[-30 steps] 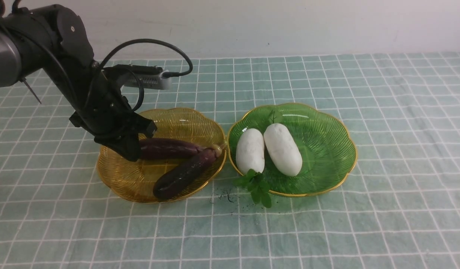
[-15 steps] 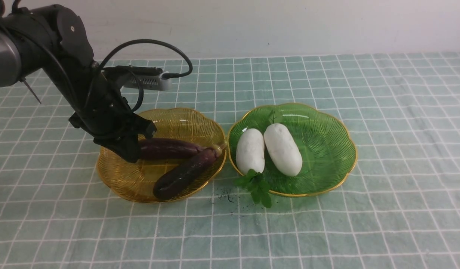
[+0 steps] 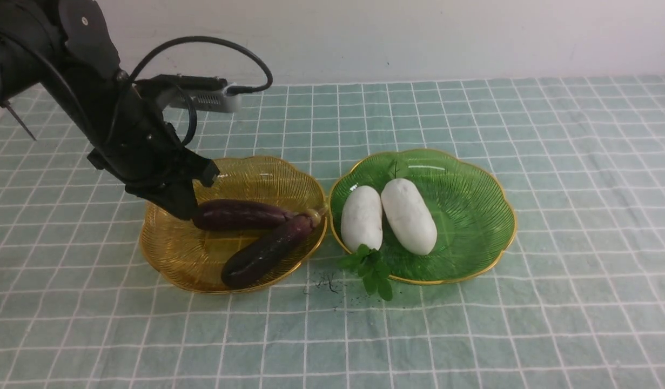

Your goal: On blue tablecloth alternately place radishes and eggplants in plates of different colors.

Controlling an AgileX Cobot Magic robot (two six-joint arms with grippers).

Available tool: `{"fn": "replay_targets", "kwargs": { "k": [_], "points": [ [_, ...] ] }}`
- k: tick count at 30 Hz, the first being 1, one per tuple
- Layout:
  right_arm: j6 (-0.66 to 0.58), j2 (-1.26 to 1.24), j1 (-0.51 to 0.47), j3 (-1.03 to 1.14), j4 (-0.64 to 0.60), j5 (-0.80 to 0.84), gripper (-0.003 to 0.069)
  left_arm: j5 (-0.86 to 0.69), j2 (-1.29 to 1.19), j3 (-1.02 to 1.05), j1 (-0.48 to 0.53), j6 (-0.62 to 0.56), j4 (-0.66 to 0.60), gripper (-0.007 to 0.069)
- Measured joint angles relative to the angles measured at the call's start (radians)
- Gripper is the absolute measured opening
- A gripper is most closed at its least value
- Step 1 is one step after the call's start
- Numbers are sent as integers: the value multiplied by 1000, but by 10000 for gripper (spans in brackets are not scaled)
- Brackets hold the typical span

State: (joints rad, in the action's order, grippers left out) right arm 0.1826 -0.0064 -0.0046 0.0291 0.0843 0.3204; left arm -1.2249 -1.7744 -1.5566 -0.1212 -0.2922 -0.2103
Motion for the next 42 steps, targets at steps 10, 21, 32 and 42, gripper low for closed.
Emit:
{"fn": "replay_targets", "kwargs": {
  "k": [10,21,32,42],
  "points": [
    [0,-1,-8,-2,-3,29,-15,-9,256,0,0,-1,8,-8],
    [0,-1,15,-2,-3,31,-15,-31,518,24,0,-7,19,-8],
    [-3,-1,15,-2,-3,31,-15,-32,777,240,0,-7,19,-7],
    [-67,-1,15,-2,-3,32,-15,-30,1121,548,0,20,-83,-7]
  ]
}}
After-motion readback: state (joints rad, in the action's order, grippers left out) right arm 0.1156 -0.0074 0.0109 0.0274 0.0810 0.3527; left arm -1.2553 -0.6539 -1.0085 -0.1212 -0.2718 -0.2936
